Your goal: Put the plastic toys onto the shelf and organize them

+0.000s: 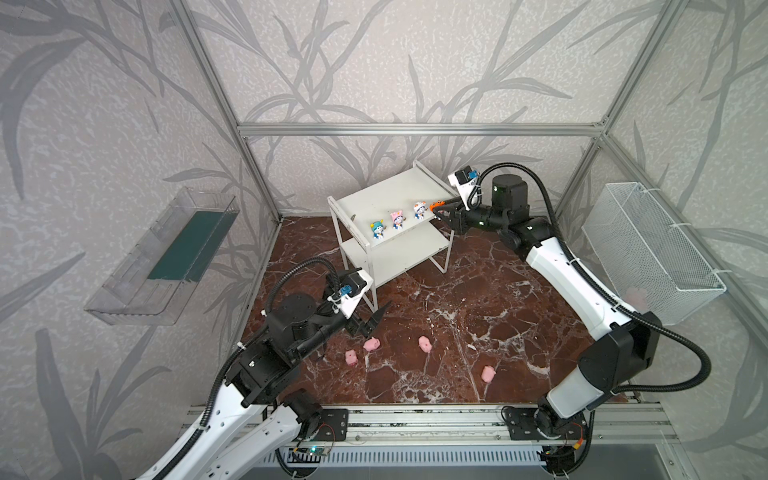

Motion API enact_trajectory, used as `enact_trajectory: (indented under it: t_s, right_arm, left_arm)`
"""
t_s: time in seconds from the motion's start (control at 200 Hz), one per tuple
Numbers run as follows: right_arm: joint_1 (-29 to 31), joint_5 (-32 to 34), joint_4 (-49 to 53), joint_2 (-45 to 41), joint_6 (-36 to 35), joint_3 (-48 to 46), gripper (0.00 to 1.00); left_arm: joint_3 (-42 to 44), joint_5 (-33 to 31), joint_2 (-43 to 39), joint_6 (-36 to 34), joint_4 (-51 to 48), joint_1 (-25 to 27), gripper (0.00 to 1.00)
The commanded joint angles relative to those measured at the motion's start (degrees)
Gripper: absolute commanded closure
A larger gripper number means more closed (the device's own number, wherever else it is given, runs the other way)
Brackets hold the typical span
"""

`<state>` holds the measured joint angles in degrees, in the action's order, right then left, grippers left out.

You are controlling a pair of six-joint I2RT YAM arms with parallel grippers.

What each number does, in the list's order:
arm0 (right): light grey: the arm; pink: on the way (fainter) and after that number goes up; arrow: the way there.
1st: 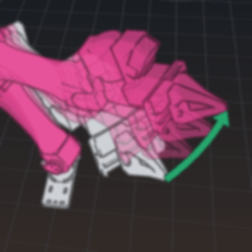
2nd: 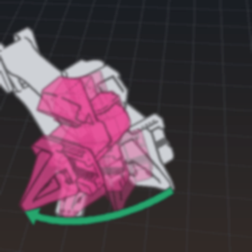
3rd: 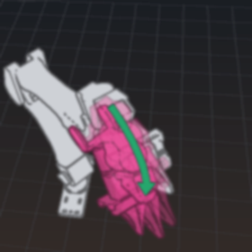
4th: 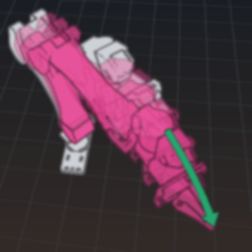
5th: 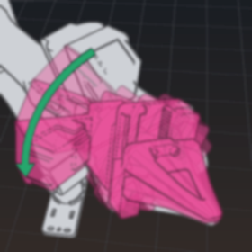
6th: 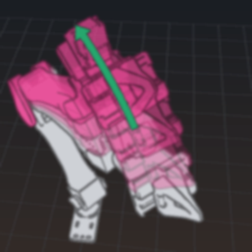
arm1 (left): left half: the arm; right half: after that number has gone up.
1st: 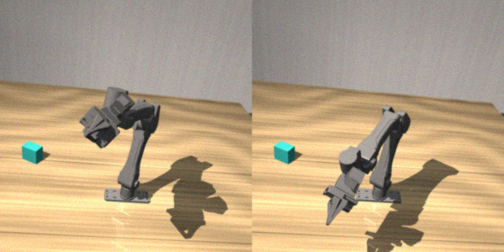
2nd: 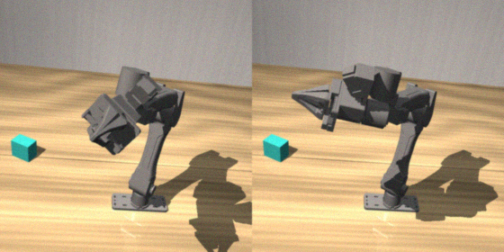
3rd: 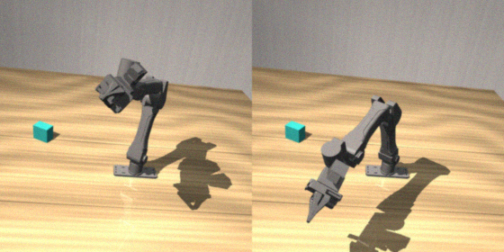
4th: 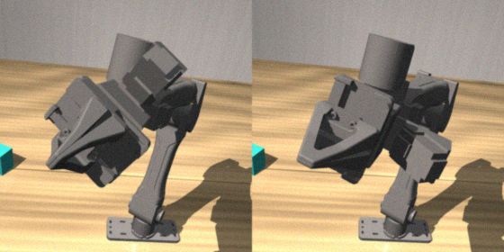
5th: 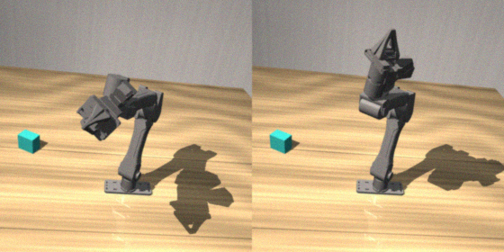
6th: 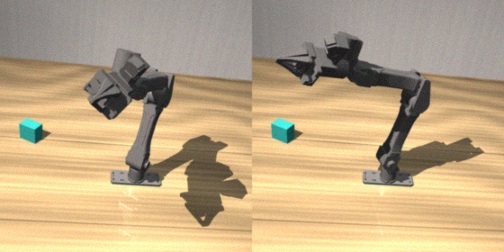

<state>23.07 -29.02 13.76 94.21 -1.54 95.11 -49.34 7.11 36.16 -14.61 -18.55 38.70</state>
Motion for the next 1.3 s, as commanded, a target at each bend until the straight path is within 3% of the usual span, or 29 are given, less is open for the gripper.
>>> enact_trajectory:
  t_s: [0.0, 0.41, 0.7, 1.295]
  right_arm:
    - [-0.6, 0.6, -2.8, 1.0, 0.4, 2.1, 0.76]
    - [-2.5, -1.1, -5.8, -0.4, 2.6, 1.2, 0.78]
    - [-3.1, -3.7, -14.4, 0.7, 7.8, -0.6, 0.78]
    - [-3.1, -3.0, -29.4, 2.2, 15.6, -8.5, 0.78]
  left_arm:
    - [1.1, 0.4, -0.3, -1.6, 1.4, 0.3, 0.01]
    - [1.8, 0.5, 0.0, -1.7, 1.8, 0.1, 0.01]
    - [2.1, 0.4, -0.3, -1.6, 2.0, 0.1, 0.01]
    - [2.5, 0.7, -0.4, -1.6, 2.1, 0.1, 0.01]
